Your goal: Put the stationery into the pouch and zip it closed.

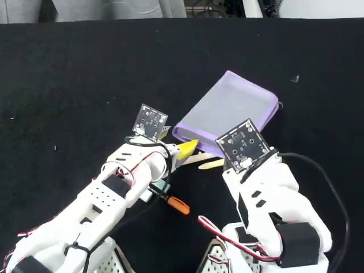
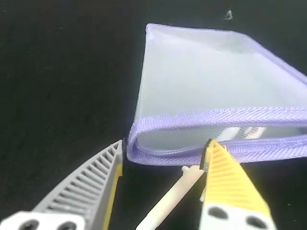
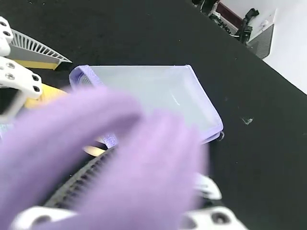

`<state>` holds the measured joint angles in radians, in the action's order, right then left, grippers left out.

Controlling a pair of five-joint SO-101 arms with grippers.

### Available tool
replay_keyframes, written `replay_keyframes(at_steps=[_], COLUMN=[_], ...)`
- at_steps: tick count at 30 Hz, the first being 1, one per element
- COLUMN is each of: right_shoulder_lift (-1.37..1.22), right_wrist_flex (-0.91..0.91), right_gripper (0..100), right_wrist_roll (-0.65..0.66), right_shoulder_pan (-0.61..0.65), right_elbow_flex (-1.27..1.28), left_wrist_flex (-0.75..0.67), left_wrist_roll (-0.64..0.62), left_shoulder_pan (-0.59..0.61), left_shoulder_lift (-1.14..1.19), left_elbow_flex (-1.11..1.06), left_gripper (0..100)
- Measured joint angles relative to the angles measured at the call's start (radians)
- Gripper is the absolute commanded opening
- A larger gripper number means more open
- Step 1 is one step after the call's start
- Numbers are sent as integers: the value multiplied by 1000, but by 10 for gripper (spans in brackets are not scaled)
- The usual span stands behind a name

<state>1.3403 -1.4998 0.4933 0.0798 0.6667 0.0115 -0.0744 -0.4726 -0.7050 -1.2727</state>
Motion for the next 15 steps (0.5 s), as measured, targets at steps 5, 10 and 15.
replay_keyframes(at_steps=[5, 10, 15], right_shoulder_lift=[0, 2, 9], right_wrist_flex=[0, -14, -57], right_gripper=[11, 11, 11], right_wrist_roll=[0, 0, 0], right_shoulder_pan=[0, 5, 17], right_elbow_flex=[0, 0, -32], left_wrist_flex=[0, 0, 0], left_wrist_roll=[0, 0, -3], left_shoulder_pan=[-2, 0, 6], left_shoulder_lift=[0, 0, 0], left_elbow_flex=[5, 5, 25], left_gripper=[271, 271, 270])
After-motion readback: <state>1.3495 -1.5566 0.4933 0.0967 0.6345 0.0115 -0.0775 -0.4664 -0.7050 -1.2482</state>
